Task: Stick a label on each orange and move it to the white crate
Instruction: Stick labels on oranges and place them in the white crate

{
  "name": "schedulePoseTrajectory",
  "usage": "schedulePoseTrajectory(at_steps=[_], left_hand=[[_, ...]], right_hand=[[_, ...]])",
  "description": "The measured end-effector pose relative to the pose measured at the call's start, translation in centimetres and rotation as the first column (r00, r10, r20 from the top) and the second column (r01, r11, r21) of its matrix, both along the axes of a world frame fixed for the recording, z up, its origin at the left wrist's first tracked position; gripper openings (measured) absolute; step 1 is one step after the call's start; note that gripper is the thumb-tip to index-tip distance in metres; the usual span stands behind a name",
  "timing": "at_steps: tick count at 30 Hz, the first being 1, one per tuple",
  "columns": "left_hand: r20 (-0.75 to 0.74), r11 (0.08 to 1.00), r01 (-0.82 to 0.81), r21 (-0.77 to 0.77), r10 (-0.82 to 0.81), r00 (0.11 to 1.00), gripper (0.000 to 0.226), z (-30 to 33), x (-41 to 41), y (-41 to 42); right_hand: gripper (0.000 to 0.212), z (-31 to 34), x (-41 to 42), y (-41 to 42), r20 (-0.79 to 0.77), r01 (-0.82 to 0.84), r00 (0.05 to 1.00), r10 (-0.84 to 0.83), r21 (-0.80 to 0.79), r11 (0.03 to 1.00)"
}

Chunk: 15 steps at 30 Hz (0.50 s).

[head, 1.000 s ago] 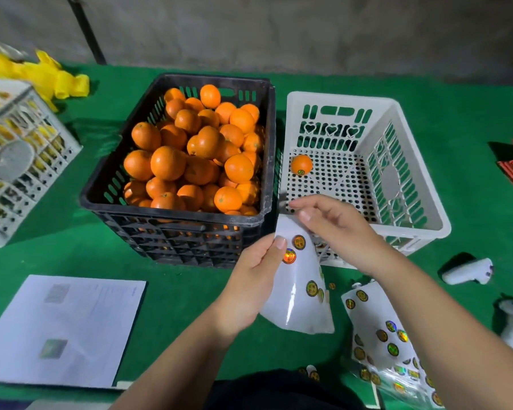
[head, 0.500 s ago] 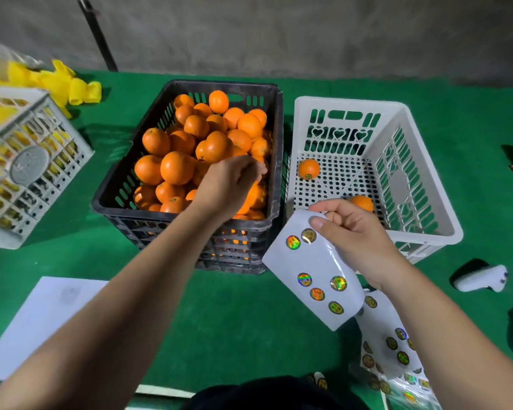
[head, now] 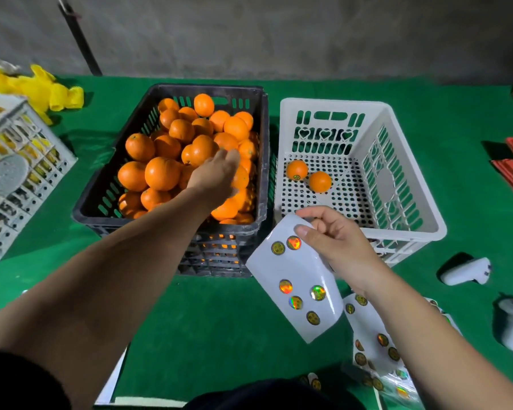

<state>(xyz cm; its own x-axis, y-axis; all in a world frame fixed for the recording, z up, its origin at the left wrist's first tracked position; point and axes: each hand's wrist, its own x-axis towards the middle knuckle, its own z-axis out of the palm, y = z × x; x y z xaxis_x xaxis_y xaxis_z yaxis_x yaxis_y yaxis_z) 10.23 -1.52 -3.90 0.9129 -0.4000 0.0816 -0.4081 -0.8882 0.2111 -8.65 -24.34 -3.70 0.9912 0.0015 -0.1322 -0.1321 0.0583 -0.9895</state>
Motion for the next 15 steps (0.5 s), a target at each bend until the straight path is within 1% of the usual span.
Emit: schedulePoseTrajectory(at_steps=[1, 2, 4, 5, 7, 8, 9, 10, 11, 12, 15], left_hand=[[-0.016, 0.991, -0.030, -0.131, 0.028, 0.999, 0.063, 0.5, -0.4, 0.2], [-0.026, 0.959, -0.067, -0.274, 0.062, 0.998, 0.060, 1.1, -1.0, 0.6], [-0.042, 0.858, -0.097, -0.504, 0.088, 0.995, 0.059, 2.5, -3.0, 1.2], [-0.061, 0.789, -0.078, -0.610, 0.051, 0.997, 0.060, 3.2, -4.5, 1.5], [-0.124, 0.592, -0.030, -0.806, -0.119, 0.985, 0.061, 4.2, -8.0, 1.4], [-0.149, 0.503, -0.032, -0.864, -0.195, 0.969, 0.061, 4.3, -9.8, 1.2], [-0.171, 0.436, -0.046, -0.899, -0.252, 0.952, 0.062, 4.2, -11.4, 0.8], [-0.191, 0.389, -0.066, -0.919, -0.291, 0.938, 0.060, 3.8, -12.8, 0.3], [-0.208, 0.373, -0.083, -0.924, -0.308, 0.928, 0.057, 3.3, -14.0, -0.1], [-0.222, 0.400, -0.091, -0.912, -0.294, 0.930, 0.055, 2.9, -15.1, -0.6], [-0.209, 0.553, -0.071, -0.830, -0.191, 0.959, 0.058, 1.3, -16.9, -1.0]], right_hand=[[0.027, -0.2, 0.0, -0.1, 0.013, 0.001, 1.000, 0.000, -0.054, 0.999], [0.031, -0.4, 0.1, -0.3, 0.029, 0.001, 1.000, 0.003, -0.110, 0.994], [0.034, -0.5, 0.1, -0.4, 0.059, -0.004, 0.998, 0.018, -0.228, 0.974], [0.034, -0.5, 0.0, -0.4, 0.067, -0.010, 0.997, 0.030, -0.288, 0.958], [0.033, -0.1, 0.0, -0.3, 0.068, -0.036, 0.996, 0.066, -0.369, 0.929], [0.031, 0.0, 0.0, -0.1, 0.062, -0.053, 0.995, 0.082, -0.383, 0.922], [0.028, 0.0, -0.1, 0.1, 0.057, -0.060, 0.995, 0.087, -0.364, 0.929], [0.024, 0.2, -0.3, 0.4, 0.047, -0.062, 0.996, 0.080, -0.313, 0.948], [0.020, 0.4, -0.5, 0.7, 0.024, -0.065, 0.997, 0.073, -0.246, 0.967], [0.019, 0.6, -0.9, 0.9, -0.019, -0.083, 0.997, 0.081, -0.187, 0.979], [0.031, 0.1, -2.3, 1.0, -0.174, -0.189, 0.969, 0.174, -0.073, 0.979]])
